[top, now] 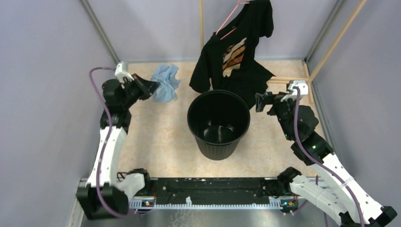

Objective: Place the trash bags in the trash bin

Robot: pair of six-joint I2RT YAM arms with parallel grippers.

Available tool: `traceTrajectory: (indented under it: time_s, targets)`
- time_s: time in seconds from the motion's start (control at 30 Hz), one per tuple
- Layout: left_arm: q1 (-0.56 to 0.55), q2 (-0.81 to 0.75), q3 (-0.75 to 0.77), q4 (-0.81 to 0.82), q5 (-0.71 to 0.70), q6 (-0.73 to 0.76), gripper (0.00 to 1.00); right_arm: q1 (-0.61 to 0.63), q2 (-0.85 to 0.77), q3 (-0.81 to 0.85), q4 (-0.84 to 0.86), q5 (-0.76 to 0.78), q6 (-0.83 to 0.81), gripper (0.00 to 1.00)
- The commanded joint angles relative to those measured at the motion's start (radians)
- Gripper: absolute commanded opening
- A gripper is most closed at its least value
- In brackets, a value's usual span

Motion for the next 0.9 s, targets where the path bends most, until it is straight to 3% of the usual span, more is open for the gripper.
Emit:
traceTrajectory:
  time_s: [0.0,0.2,0.47,0.73,0.87]
  targets:
    - [-0.002,-0.223,-0.005,-0.272,0.001,0.184,0.0,-0.008,0.006,0.109,-0.028,-0.188,-0.006,0.99]
    - [-0.001,-0.334,0.033,-0.456,0.008,0.222,0.0,-0.008,0.056,0.233,-0.09,-0.433,-0.034,0.99]
    - [-0.012,-0.33,-0.037,-0.609,0.07,0.256,0.0,-0.009,0.037,0.279,-0.111,-0.456,-0.002,0.99]
    - [-0.063,-0.382,-0.188,-0.561,0.032,0.19,0.0,-0.008,0.012,0.268,-0.079,-0.456,-0.009,0.99]
    - [-0.229,-0.336,-0.213,-0.511,-0.086,0.126,0.0,-0.008,0.01,0.266,-0.082,-0.456,-0.016,0.99]
